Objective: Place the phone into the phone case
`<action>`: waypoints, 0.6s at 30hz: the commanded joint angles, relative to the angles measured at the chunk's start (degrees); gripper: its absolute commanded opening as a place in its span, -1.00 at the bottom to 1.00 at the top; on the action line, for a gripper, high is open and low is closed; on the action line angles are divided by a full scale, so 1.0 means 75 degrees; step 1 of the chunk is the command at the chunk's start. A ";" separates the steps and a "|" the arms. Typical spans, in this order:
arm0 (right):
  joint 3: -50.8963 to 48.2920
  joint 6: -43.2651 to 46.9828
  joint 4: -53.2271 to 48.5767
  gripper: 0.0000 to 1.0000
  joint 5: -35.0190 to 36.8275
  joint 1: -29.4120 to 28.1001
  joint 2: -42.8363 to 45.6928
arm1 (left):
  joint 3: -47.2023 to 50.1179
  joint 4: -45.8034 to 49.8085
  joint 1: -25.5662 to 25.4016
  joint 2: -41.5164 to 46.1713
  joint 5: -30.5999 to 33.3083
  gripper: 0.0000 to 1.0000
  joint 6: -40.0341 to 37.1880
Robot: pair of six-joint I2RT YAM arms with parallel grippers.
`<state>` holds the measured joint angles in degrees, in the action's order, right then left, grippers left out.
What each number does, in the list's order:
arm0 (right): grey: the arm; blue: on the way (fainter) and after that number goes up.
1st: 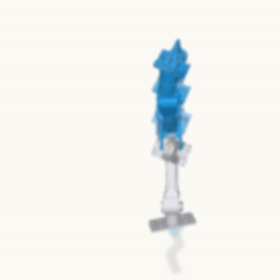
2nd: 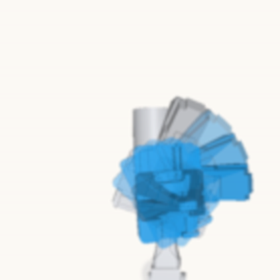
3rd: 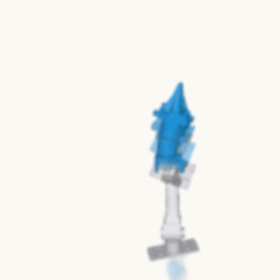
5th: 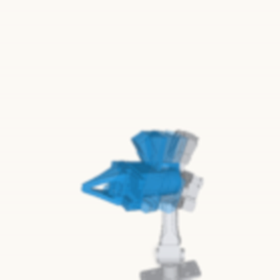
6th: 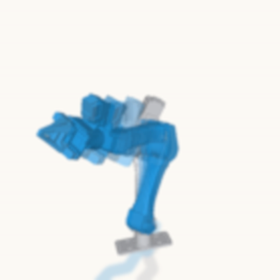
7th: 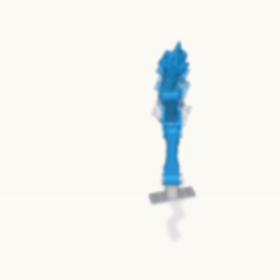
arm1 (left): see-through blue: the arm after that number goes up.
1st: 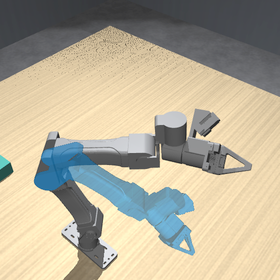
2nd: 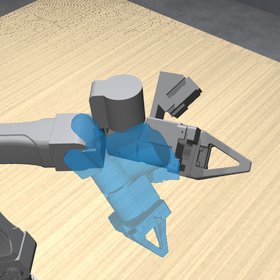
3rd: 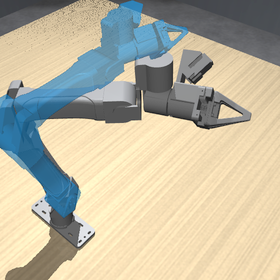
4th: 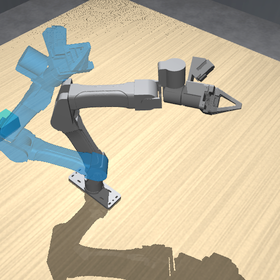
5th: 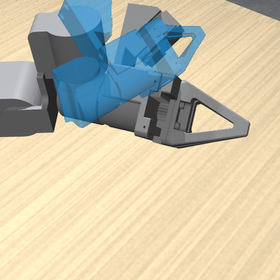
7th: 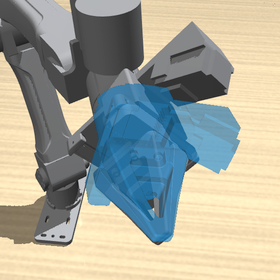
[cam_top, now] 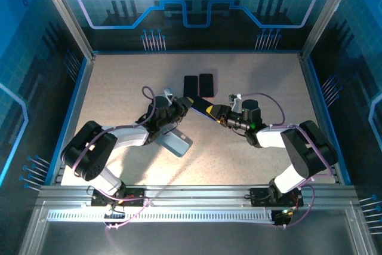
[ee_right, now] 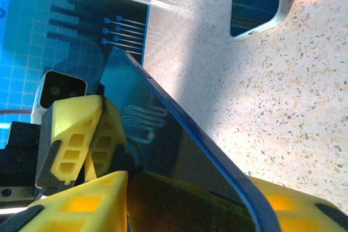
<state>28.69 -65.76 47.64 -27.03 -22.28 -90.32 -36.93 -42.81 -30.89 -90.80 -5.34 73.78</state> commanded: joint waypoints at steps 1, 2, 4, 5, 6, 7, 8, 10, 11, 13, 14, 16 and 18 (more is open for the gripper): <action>0.0238 0.0271 0.0092 -0.31 0.0050 0.0100 0.0004 | 0.0025 -0.0433 -0.0057 0.0056 -0.0098 -1.00 0.0060; 0.0256 0.0294 0.0066 -0.39 0.0034 0.0118 0.0008 | 0.0043 -0.0421 -0.0061 0.0059 -0.0091 -1.00 0.0057; 0.0264 0.0352 -0.0018 -0.56 0.0018 0.0124 0.0052 | 0.0054 -0.0325 -0.0058 0.0081 -0.0061 -0.97 0.0059; 0.0285 0.0402 -0.0082 -0.64 0.0006 0.0130 0.0072 | 0.0049 -0.0262 -0.0063 0.0083 -0.0057 -0.93 0.0045; 0.0309 0.0451 -0.0195 -0.73 -0.0003 0.0127 0.0110 | 0.0050 -0.0196 -0.0056 0.0095 -0.0041 -0.90 0.0027; 0.0323 0.0508 -0.0314 -0.79 0.0003 0.0129 0.0155 | 0.0049 -0.0123 -0.0064 0.0109 -0.0014 -0.84 0.0008; 0.0335 0.0555 -0.0401 -0.84 -0.0006 0.0124 0.0205 | 0.0054 -0.0071 -0.0060 0.0118 0.0004 -0.76 -0.0004; 0.0350 0.0694 -0.0605 -0.93 0.0006 0.0123 0.0353 | 0.0060 0.0060 -0.0056 0.0163 0.0060 -0.61 -0.0050; 0.0364 0.0751 -0.0720 -0.96 0.0017 0.0127 0.0436 | 0.0049 0.0124 -0.0053 0.0183 0.0080 -0.57 -0.0082; 0.0405 0.0947 -0.1088 -1.00 0.0068 0.0124 0.0648 | 0.0020 0.0358 -0.0041 0.0224 0.0097 -0.47 -0.0183; 0.0416 0.1019 -0.1216 -1.00 0.0075 0.0131 0.0751 | -0.0003 0.0445 -0.0028 0.0236 0.0092 -0.47 -0.0248; 0.0482 0.1228 -0.1608 -1.00 0.0085 0.0130 0.0978 | -0.0043 0.0684 -0.0015 0.0271 0.0099 -0.36 -0.0349; 0.0558 0.1413 -0.1982 -1.00 0.0070 0.0123 0.1156 | -0.0057 0.0838 -0.0003 0.0313 0.0126 -0.32 -0.0449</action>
<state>30.98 -60.77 38.65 -27.90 -21.32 -84.03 -36.56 -38.72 -30.83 -90.61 -4.51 73.28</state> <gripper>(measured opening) 0.212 0.337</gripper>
